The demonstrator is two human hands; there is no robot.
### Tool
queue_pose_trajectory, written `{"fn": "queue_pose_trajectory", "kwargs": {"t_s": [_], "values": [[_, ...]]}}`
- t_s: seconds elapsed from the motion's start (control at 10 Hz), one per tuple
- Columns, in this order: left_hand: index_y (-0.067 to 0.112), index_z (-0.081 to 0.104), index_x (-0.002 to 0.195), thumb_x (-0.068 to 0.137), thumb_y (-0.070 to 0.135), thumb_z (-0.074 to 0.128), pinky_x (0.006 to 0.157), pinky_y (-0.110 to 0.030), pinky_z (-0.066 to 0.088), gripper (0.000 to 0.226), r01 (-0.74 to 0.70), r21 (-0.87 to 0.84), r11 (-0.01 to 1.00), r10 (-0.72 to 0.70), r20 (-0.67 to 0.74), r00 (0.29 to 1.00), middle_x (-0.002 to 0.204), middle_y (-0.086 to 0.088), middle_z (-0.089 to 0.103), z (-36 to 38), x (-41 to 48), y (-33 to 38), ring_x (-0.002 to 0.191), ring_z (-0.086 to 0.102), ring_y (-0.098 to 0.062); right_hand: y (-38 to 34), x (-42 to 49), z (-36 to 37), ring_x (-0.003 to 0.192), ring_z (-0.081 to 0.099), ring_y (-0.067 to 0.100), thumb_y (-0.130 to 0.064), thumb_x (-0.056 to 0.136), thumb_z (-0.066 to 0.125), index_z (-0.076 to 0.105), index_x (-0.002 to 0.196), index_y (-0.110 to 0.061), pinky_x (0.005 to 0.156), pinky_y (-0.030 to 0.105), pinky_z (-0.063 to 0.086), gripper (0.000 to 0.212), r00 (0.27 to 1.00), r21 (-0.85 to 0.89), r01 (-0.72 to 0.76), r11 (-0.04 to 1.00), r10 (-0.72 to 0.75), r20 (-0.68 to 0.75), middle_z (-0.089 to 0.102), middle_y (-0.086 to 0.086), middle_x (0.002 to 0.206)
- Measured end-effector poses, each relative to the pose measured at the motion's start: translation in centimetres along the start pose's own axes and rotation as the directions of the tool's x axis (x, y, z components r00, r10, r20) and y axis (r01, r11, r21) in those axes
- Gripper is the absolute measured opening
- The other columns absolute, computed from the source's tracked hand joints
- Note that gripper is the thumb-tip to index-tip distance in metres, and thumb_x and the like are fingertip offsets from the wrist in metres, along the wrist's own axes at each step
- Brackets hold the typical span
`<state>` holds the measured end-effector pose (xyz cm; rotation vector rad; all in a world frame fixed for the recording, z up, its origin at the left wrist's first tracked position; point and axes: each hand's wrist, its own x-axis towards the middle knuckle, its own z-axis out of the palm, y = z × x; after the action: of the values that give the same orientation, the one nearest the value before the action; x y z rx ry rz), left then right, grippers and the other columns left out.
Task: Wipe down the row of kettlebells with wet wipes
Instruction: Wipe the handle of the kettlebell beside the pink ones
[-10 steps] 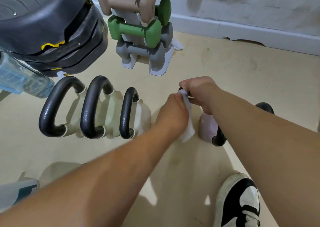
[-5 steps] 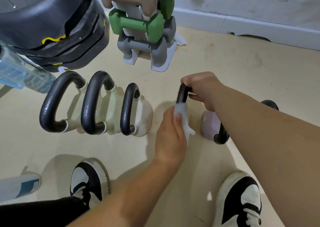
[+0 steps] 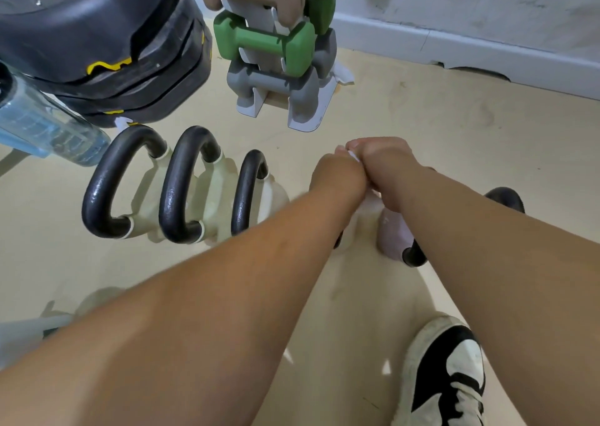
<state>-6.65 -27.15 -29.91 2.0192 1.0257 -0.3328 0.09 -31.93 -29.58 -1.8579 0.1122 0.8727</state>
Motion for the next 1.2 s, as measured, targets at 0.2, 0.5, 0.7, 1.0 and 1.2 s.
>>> {"fn": "queue_pose_trajectory", "kwargs": {"t_s": [0.2, 0.5, 0.7, 1.0, 1.2], "values": [[0.022, 0.043, 0.145, 0.108, 0.033, 0.036, 0.088, -0.029, 0.046, 0.039, -0.225, -0.241, 0.944, 0.169, -0.231, 0.958, 0.127, 0.007, 0.062, 3.0, -6.6, -5.9, 0.111, 0.061, -0.013, 0.6, 1.0, 0.3, 0.074, 0.048, 0.022, -0.014, 0.090, 0.060, 0.069, 0.087, -0.013, 0.071, 0.026, 0.047, 0.009, 0.999, -0.068, 0.033, 0.997, -0.034, -0.010, 0.055, 0.004, 0.081], [0.025, 0.065, 0.122, 0.108, 0.023, 0.041, 0.069, -0.011, 0.040, 0.028, -0.293, -0.101, 0.951, 0.260, -0.253, 0.932, 0.097, 0.009, 0.067, -1.7, -10.4, -8.2, 0.086, 0.056, -0.006, 0.7, -2.8, 0.6, 0.067, 0.054, 0.022, -0.032, 0.090, 0.062, 0.062, 0.073, -0.016, 0.071, 0.028, 0.048, 0.024, 0.950, -0.120, 0.214, 0.969, -0.235, -0.205, 0.057, -0.004, 0.065], [0.025, 0.066, 0.124, 0.107, 0.025, 0.043, 0.094, -0.030, 0.055, 0.029, -0.296, -0.471, 0.831, 0.211, -0.226, 0.951, 0.113, 0.004, 0.074, -7.0, -10.9, -3.3, 0.107, 0.069, -0.016, -3.1, -8.2, -0.1, 0.078, 0.067, 0.024, -0.041, 0.089, 0.069, 0.073, 0.095, -0.012, 0.078, 0.036, 0.053, 0.029, 0.842, 0.277, 0.090, 0.957, -0.222, 0.492, 0.072, 0.007, 0.083], [0.036, 0.048, 0.146, 0.097, 0.030, 0.060, 0.099, -0.046, 0.056, 0.050, -0.153, -0.535, 0.831, 0.155, -0.042, 0.987, 0.119, 0.000, 0.071, -8.1, -11.8, -4.0, 0.107, 0.072, -0.020, 0.9, -9.1, -2.3, 0.092, 0.056, 0.030, -0.031, 0.098, 0.059, 0.072, 0.108, -0.014, 0.070, 0.035, 0.044, 0.024, 0.823, 0.216, -0.018, 0.976, -0.108, 0.557, 0.066, 0.020, 0.109], [0.026, 0.047, 0.144, 0.093, 0.021, 0.057, 0.095, -0.042, 0.058, 0.053, 0.054, -0.529, 0.847, -0.104, -0.065, 0.992, 0.097, -0.004, 0.075, -6.2, -10.8, -5.5, 0.098, 0.072, -0.023, 0.7, -6.2, -3.7, 0.072, 0.052, 0.026, -0.016, 0.093, 0.048, 0.067, 0.094, 0.000, 0.065, 0.028, 0.041, 0.025, 0.927, 0.015, 0.160, 0.987, -0.145, -0.346, 0.058, 0.015, 0.082]]}}
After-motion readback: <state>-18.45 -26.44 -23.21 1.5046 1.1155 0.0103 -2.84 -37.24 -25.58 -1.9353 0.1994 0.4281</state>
